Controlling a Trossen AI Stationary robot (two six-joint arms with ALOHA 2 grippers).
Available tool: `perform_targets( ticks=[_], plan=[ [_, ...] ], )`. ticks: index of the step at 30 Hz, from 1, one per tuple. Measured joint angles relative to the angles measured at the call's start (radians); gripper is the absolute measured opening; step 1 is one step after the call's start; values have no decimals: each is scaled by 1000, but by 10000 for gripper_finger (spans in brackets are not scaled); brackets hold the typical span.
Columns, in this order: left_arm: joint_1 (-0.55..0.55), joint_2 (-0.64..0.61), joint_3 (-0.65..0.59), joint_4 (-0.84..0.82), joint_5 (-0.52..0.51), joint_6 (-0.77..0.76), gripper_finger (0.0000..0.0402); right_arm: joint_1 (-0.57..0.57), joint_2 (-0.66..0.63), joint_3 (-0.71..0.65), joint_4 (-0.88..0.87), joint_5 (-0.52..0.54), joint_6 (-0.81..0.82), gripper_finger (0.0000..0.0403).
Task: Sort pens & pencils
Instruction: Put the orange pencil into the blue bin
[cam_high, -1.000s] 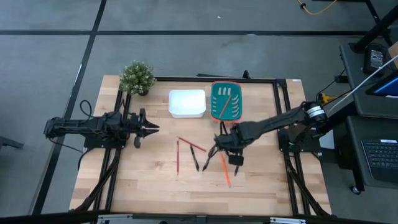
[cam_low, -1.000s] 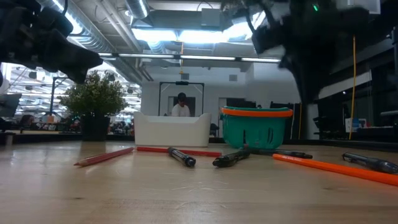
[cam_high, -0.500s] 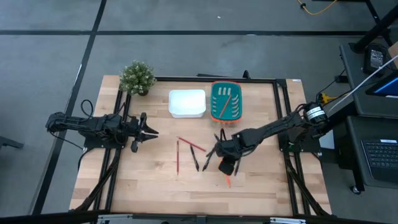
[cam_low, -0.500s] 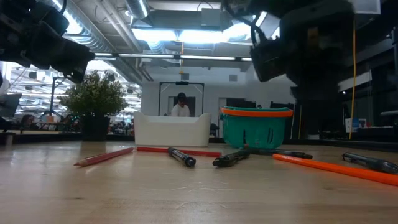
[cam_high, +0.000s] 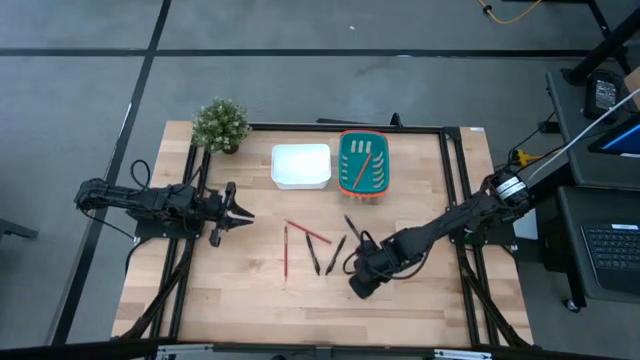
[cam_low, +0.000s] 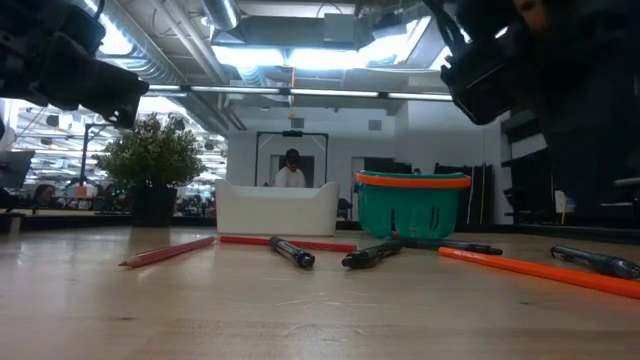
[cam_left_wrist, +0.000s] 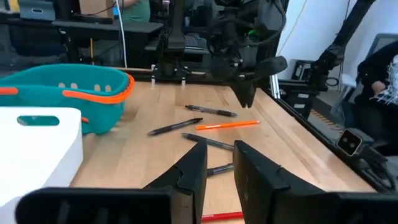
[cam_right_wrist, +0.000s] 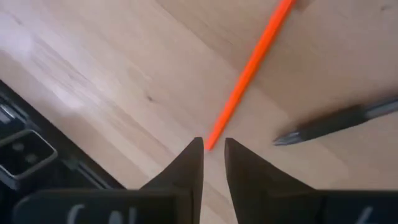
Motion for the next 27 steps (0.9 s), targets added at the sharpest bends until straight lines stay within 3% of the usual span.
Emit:
perform_targets(
  ticks=[6,15,27],
  plan=[
    [0,0,0,0,0,79,72,0,0,0,67,73,59,67],
    [0,0,0,0,0,154,72,-3,0,0,217,8,48,67],
    [0,0,0,0,0,157,72,-23,0,1,281,29,33,67]
  ],
)
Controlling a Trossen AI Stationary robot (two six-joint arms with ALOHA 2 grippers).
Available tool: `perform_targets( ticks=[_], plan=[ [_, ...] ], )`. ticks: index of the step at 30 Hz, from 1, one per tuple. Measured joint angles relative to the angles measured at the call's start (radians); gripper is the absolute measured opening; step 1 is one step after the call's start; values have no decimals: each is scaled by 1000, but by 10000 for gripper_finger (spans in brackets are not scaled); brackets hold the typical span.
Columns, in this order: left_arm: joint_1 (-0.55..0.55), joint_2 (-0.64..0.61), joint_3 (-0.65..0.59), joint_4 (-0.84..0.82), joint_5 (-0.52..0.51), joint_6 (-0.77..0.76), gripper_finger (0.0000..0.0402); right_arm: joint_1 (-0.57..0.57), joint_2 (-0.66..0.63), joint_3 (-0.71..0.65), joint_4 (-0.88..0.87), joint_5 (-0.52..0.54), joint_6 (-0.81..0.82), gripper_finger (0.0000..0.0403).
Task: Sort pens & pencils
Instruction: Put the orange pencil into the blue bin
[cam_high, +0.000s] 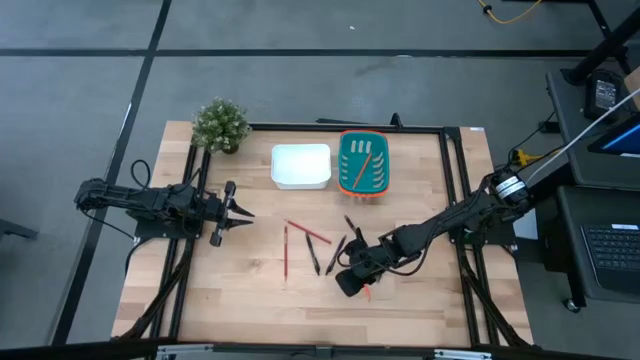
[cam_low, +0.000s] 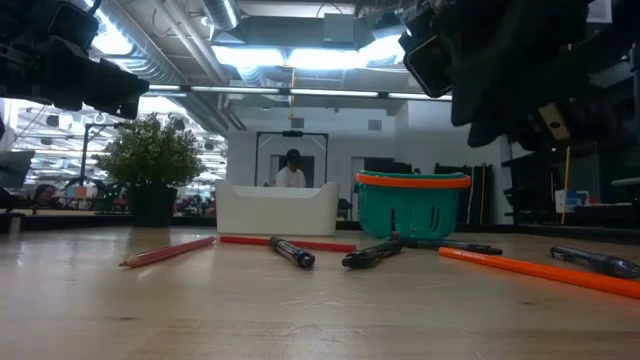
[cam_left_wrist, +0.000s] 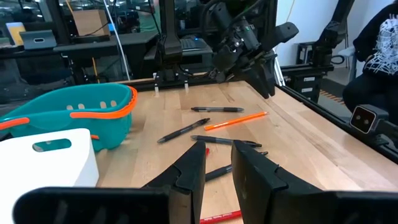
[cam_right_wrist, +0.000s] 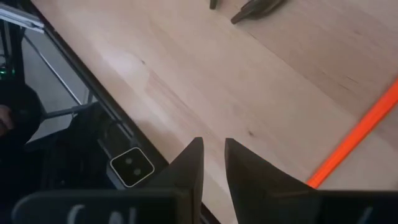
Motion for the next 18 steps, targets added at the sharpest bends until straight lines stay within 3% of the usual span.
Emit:
perform_targets(
  ticks=[9,14,18],
  plan=[
    [1,0,0,0,-3,63,72,1,0,0,-77,113,5,64],
    [1,0,0,-1,-10,77,72,0,0,2,-120,128,4,41],
    [1,0,0,-1,-10,78,72,3,0,90,-259,126,-2,17]
  ],
)
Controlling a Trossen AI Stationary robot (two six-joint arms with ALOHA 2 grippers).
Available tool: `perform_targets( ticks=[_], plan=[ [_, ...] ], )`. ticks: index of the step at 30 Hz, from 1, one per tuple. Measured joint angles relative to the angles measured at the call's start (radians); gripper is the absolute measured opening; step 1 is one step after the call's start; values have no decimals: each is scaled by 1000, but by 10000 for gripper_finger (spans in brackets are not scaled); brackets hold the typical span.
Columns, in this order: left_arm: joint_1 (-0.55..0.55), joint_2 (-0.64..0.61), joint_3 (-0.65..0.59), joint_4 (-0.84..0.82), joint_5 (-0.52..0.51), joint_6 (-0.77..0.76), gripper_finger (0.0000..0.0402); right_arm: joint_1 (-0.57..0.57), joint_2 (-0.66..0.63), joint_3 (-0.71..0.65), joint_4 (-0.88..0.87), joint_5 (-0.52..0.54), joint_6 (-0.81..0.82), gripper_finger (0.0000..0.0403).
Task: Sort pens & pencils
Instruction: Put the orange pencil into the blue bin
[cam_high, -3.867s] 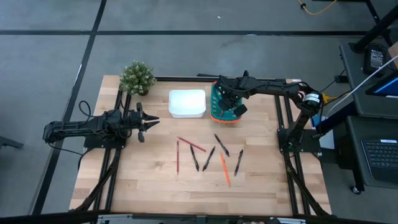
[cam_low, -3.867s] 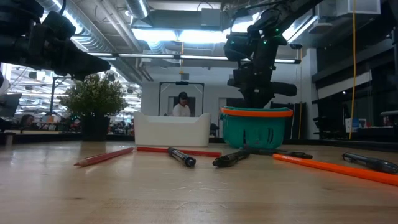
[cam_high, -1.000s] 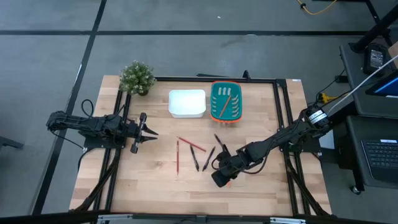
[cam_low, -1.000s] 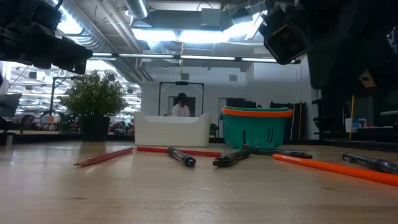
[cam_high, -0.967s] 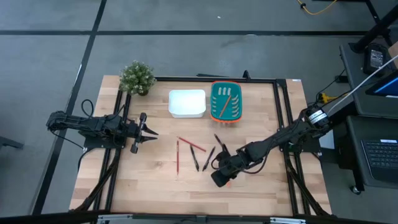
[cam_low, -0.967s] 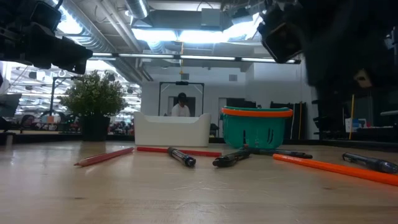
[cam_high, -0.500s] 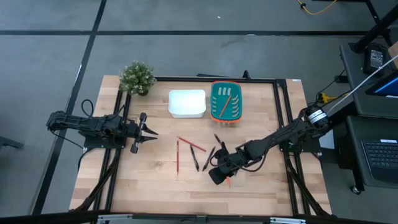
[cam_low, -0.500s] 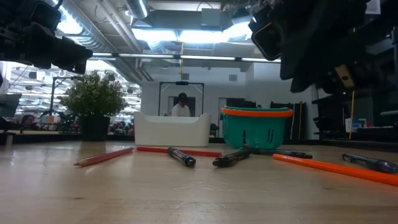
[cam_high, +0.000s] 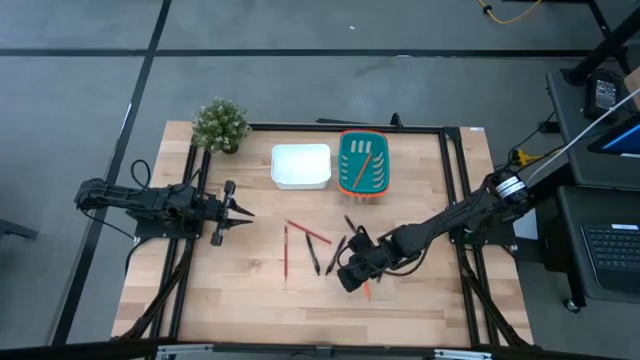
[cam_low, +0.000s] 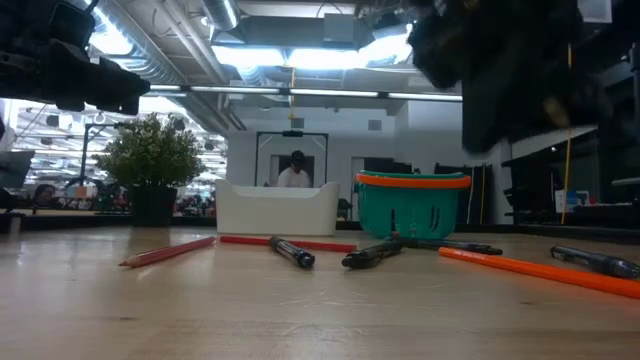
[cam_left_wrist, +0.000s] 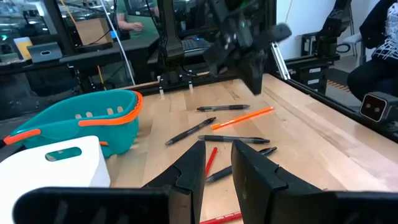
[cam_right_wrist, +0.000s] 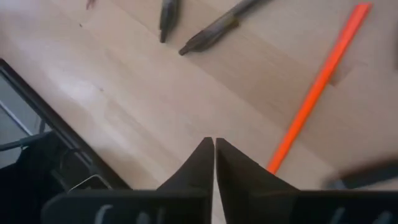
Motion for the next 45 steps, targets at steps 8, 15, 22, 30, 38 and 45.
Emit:
perform_targets(
  ticks=[8,15,22,30,38,45],
  plan=[
    [0,0,0,0,-1,0,72,53,24,250,-267,126,35,15],
    [0,0,0,0,-7,50,72,72,148,285,-354,30,173,45],
    [0,0,-1,0,-17,51,72,60,243,284,-358,-40,180,54],
    [0,0,-1,0,-19,52,72,42,248,284,-396,-42,158,54],
    [0,0,-1,0,-18,52,72,22,248,277,-394,-42,131,54],
    [0,0,-1,0,-19,52,72,-2,248,277,-397,-41,106,60]
  ],
)
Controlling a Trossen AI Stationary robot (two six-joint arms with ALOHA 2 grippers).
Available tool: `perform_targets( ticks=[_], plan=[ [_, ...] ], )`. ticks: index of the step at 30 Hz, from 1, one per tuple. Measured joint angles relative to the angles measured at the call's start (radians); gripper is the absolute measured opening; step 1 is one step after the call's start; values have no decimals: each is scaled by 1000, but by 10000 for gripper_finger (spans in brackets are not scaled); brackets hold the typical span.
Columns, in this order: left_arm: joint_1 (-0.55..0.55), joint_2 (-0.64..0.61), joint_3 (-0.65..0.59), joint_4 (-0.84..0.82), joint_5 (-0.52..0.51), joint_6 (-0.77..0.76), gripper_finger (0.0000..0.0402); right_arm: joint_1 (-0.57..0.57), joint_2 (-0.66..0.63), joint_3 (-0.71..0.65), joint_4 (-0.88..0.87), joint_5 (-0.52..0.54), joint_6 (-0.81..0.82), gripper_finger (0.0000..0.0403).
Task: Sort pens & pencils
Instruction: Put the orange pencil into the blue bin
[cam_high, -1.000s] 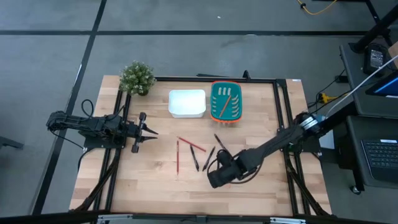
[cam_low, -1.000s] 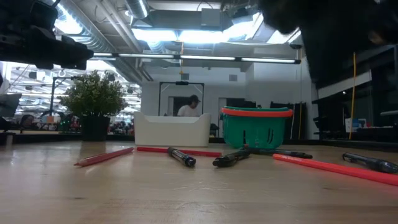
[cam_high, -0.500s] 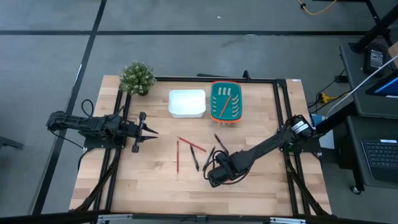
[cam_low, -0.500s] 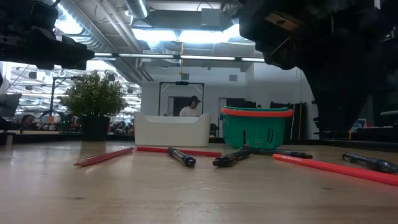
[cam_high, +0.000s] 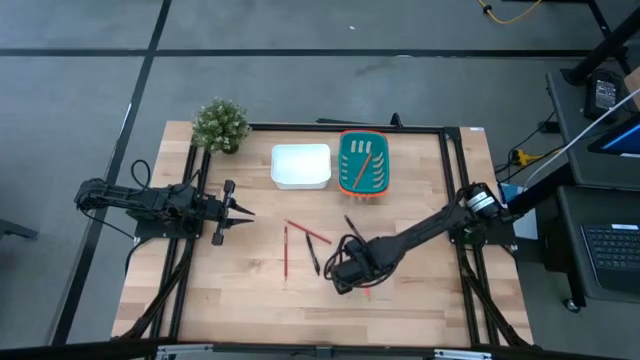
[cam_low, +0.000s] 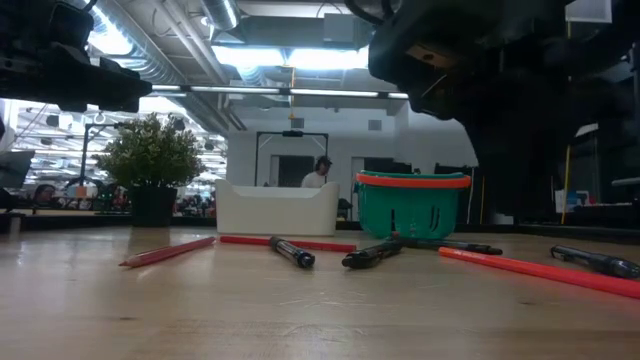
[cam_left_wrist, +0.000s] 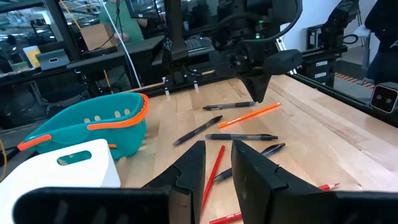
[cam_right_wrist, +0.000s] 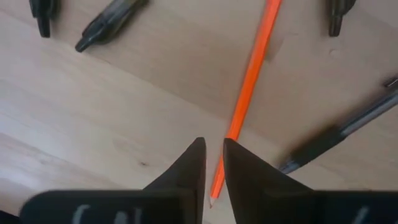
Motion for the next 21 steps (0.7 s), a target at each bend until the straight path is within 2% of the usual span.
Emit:
perform_targets(
  ticks=[10,21],
  plan=[
    [0,0,0,0,0,0,72,-1,4,0,-19,47,-1,126],
    [0,0,0,0,0,9,72,-1,8,-102,94,52,3,125]
  ],
)
